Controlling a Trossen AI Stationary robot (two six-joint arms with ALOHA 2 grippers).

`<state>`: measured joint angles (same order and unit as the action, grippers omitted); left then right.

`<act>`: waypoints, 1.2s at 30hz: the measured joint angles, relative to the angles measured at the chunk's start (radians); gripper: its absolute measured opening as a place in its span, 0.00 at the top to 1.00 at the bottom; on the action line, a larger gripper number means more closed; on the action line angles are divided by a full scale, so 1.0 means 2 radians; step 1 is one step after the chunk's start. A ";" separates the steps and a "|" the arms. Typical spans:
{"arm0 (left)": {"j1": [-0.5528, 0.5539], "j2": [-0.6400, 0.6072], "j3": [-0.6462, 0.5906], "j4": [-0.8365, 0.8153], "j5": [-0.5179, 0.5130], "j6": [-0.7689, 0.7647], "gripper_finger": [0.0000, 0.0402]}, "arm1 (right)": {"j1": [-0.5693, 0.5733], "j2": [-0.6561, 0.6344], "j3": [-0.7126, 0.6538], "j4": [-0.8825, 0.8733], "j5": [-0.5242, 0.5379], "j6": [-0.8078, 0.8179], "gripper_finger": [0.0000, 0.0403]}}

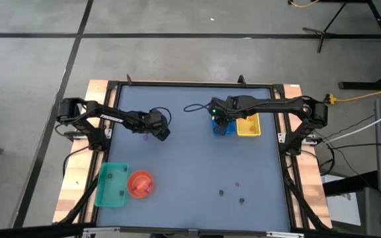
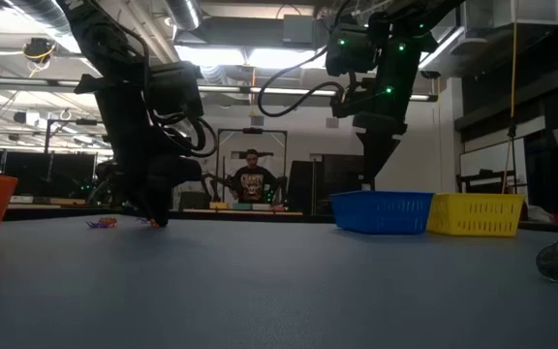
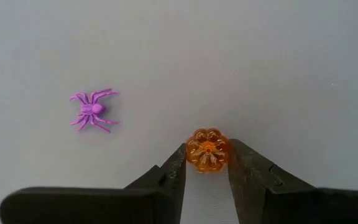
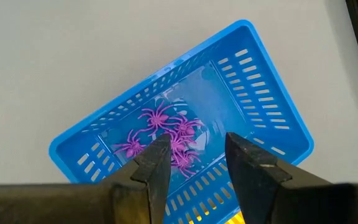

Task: Sort Halloween decoration
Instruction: Put the orange pumpkin toy into the yellow box

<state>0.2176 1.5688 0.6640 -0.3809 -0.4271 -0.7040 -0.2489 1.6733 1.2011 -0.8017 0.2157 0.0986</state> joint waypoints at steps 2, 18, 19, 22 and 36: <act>0.000 0.000 0.000 0.000 0.000 0.000 0.80 | 0.000 0.000 0.000 0.000 0.000 0.000 0.62; 0.001 0.002 0.017 -0.004 0.006 0.001 0.81 | 0.000 -0.064 0.000 -0.029 0.005 -0.053 0.62; 0.001 0.002 0.022 0.000 0.006 0.001 0.81 | 0.000 -0.074 0.000 -0.034 0.005 -0.056 0.62; 0.001 0.002 0.035 0.004 0.012 0.008 0.81 | 0.000 -0.106 0.000 -0.043 0.009 -0.058 0.62; 0.000 0.001 0.066 0.103 0.088 0.017 0.81 | 0.000 -0.227 0.000 -0.099 0.019 -0.066 0.62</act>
<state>0.2180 1.5715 0.7961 -0.1746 -0.2519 -0.6708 -0.2493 1.2192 1.2018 -0.9998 0.2531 -0.0334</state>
